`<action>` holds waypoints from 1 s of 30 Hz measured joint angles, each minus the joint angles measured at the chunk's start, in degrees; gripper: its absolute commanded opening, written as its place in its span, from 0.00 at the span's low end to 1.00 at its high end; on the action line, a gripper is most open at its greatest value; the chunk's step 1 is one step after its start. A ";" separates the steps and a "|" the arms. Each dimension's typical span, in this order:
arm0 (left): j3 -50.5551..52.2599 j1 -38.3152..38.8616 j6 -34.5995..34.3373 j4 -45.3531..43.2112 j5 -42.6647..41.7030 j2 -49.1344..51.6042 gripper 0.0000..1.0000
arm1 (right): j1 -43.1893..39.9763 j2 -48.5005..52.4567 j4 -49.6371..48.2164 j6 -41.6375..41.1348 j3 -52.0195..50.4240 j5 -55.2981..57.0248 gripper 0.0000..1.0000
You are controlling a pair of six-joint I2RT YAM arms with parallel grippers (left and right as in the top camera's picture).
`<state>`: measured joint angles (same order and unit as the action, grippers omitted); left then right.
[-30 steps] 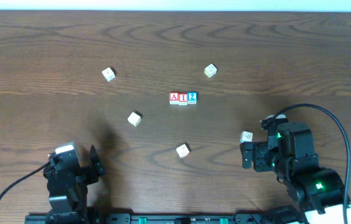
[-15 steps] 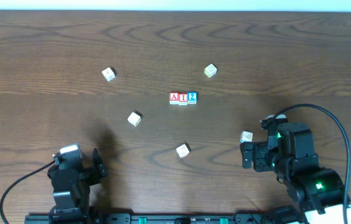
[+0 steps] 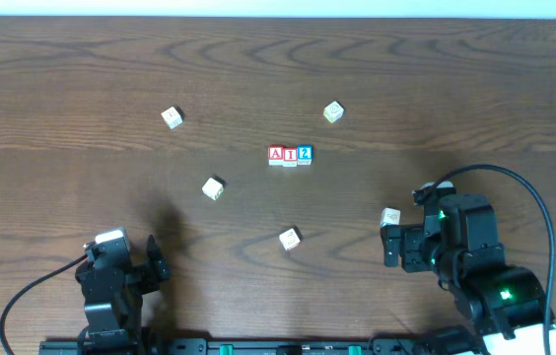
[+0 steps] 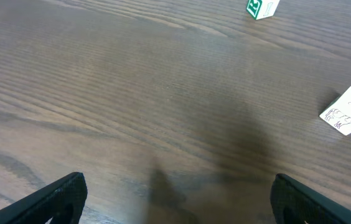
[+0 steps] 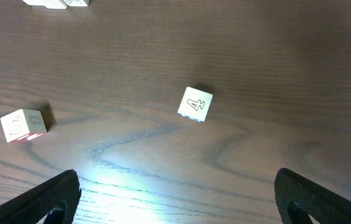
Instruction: Spell out Ai2
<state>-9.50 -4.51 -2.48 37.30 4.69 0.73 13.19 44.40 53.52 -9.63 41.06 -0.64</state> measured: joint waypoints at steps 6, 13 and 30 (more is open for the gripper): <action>0.00 0.00 0.00 0.00 0.00 0.00 0.95 | 0.00 0.00 0.00 0.00 0.00 0.00 0.99; 0.00 0.00 0.00 0.00 0.00 0.00 0.95 | 0.00 0.00 0.00 0.00 0.00 0.00 0.99; 0.00 0.00 0.04 0.13 -0.02 -0.11 0.95 | -2.49 -30.82 -12.68 1.92 -16.72 16.85 0.99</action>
<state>-9.50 -4.51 -2.44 37.43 4.67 0.62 10.70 13.58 40.84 -7.70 24.34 16.21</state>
